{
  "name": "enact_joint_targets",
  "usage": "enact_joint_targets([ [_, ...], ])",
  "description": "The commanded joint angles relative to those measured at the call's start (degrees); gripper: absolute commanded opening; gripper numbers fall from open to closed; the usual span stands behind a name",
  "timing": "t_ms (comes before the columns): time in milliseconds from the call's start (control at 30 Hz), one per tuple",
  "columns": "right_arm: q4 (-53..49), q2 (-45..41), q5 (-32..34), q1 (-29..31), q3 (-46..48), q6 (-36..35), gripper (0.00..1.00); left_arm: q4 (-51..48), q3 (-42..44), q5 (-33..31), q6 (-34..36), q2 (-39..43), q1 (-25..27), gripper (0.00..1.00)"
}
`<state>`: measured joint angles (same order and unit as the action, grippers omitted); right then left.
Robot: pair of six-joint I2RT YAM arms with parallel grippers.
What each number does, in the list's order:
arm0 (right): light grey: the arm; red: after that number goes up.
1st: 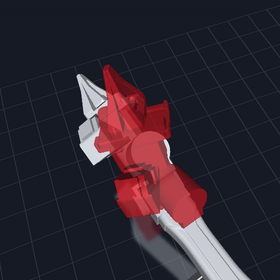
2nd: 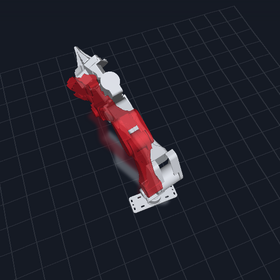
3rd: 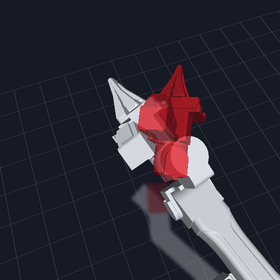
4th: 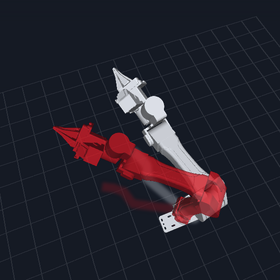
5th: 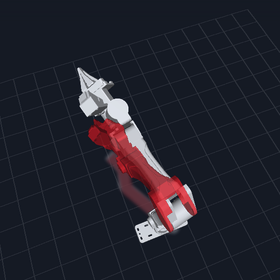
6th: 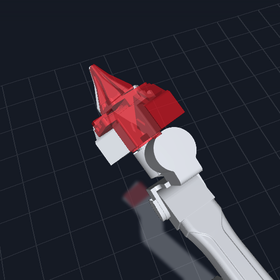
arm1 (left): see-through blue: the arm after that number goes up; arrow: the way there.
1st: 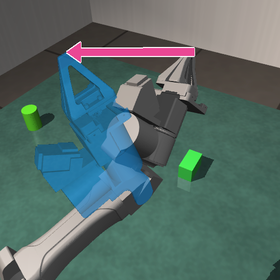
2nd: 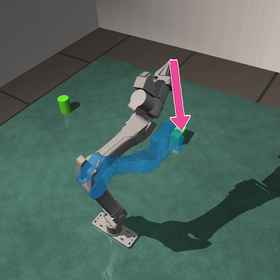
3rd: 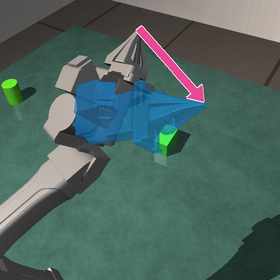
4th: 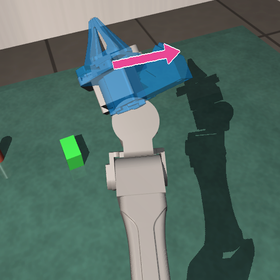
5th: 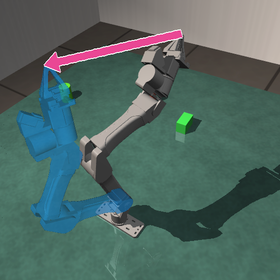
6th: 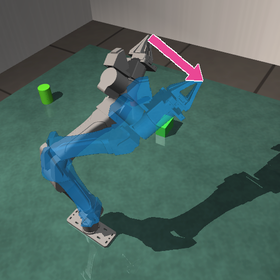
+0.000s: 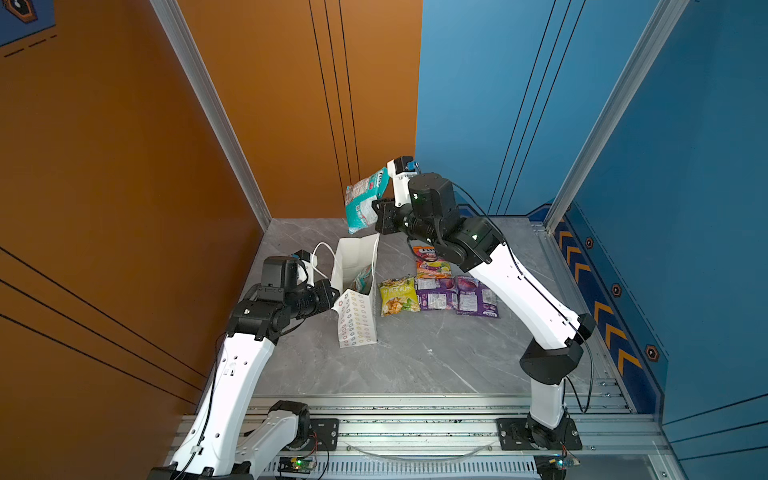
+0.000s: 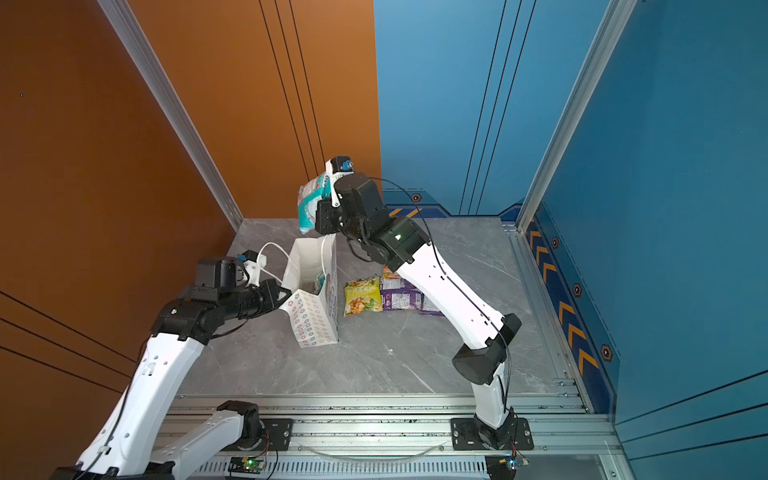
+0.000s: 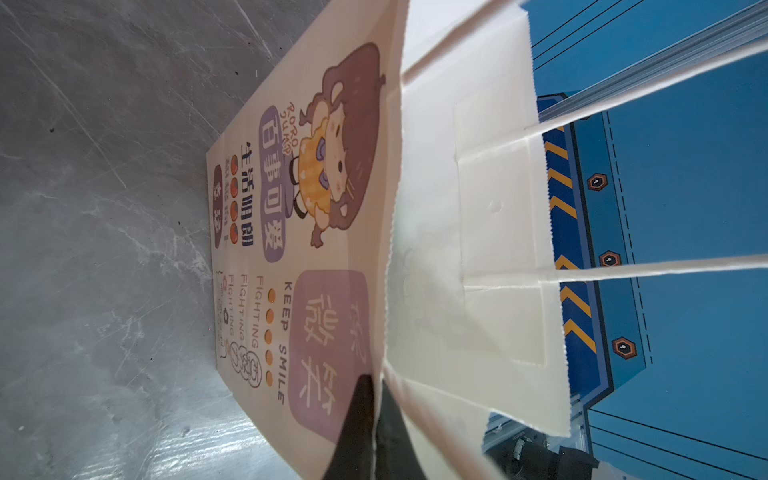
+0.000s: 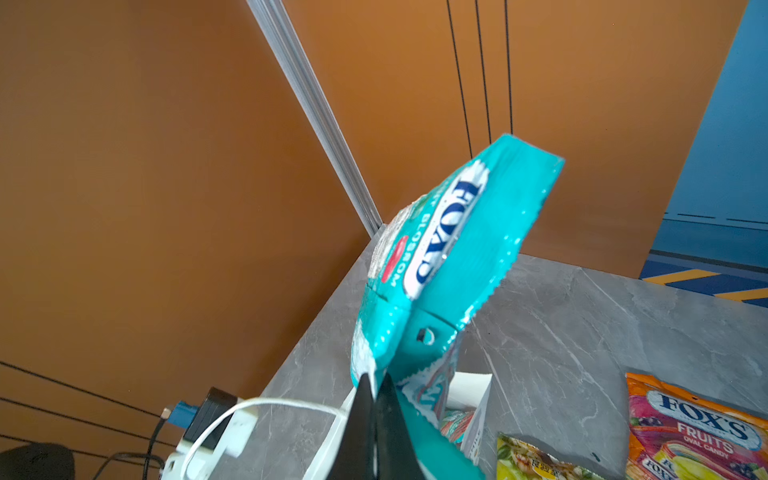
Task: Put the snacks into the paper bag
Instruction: 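Carry the teal packet with the right gripper over the bag opening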
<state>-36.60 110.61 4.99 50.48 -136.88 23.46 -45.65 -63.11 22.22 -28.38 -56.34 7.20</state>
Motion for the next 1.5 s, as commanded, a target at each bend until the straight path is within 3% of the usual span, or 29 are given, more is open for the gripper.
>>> enact_joint_targets([
  [0,-0.15,-0.20,3.04,1.89,-2.46,-2.74,0.00,0.20,0.13,0.02,-0.23,0.79,0.45,0.06],
  [1033,-1.95,-9.24,11.91,8.57,16.38,-4.11,0.00,0.14,0.59,-1.60,0.08,1.47,0.42,0.06],
  [1467,-1.97,-9.90,11.99,10.14,19.45,-1.94,0.00,0.16,1.12,-1.87,0.17,1.92,0.40,0.06],
])
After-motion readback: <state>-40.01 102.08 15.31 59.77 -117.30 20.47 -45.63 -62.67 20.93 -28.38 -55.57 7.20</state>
